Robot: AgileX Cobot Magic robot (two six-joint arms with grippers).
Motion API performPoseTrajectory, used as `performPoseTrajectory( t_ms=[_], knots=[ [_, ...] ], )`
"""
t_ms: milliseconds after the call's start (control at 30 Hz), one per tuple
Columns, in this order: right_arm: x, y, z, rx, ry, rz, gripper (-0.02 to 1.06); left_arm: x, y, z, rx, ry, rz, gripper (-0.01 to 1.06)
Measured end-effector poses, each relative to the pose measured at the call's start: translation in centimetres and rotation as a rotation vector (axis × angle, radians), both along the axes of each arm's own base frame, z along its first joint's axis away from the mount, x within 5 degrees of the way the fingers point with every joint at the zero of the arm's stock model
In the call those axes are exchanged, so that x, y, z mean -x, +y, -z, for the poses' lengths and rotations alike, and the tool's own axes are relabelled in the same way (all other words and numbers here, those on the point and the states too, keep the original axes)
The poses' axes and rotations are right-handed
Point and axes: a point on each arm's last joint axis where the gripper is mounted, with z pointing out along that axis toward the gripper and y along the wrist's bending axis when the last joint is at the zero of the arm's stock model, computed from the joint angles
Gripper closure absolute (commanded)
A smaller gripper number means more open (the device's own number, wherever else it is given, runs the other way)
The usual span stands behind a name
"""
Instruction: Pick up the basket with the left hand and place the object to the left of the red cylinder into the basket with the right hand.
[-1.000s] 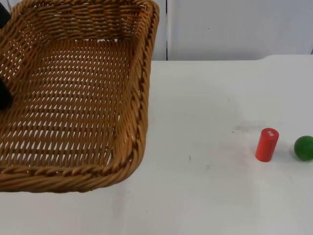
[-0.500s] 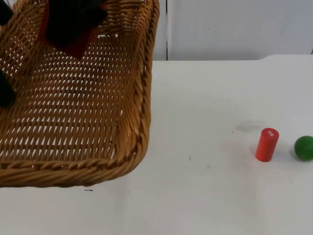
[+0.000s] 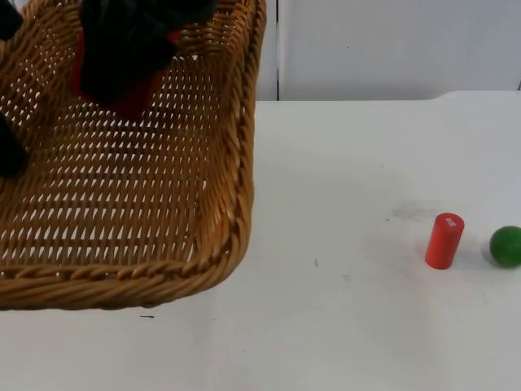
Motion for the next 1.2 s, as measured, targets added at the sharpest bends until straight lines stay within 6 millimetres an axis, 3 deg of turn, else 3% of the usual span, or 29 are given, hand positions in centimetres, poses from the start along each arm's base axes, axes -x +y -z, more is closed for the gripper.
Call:
performPoseTrajectory(
  t_ms=[33, 67, 200, 267, 400, 700, 1000, 1200],
  knots=[
    [0.0, 0.0, 0.0, 0.0, 0.0, 0.0, 0.65, 0.0, 0.0, 0.0, 0.0, 0.0, 0.0, 1.05],
    [-0.1, 0.1, 0.2, 0.003, 0.006, 0.004, 0.65, 0.0, 0.0, 0.0, 0.0, 0.0, 0.0, 1.05],
    [-0.1, 0.1, 0.4, 0.003, 0.02, 0.018, 0.32, 0.0, 0.0, 0.1, 0.0, 0.005, 0.0, 1.05],
    [-0.1, 0.1, 0.3, 0.002, 0.02, 0.02, 0.22, 0.0, 0.0, 0.1, 0.0, 0.005, 0.0, 1.05],
    [0.2, -0.2, -0.7, -0.019, 0.014, 0.031, 0.18, 0.0, 0.0, 0.1, 0.0, 0.006, 0.0, 1.05],
    [1.2, -1.5, -3.7, -0.058, 0.028, 0.072, 0.18, 0.0, 0.0, 0.1, 0.0, 0.006, 0.0, 1.05],
    [0.4, -5.7, -7.1, -0.104, 0.032, 0.18, 0.18, 0.0, 0.0, 0.1, 0.0, 0.006, 0.0, 1.05],
    [2.0, -7.9, -8.0, -0.135, -0.005, 0.19, 0.18, 0.0, 0.0, 0.1, 0.0, 0.006, 0.0, 1.05]
  ],
)
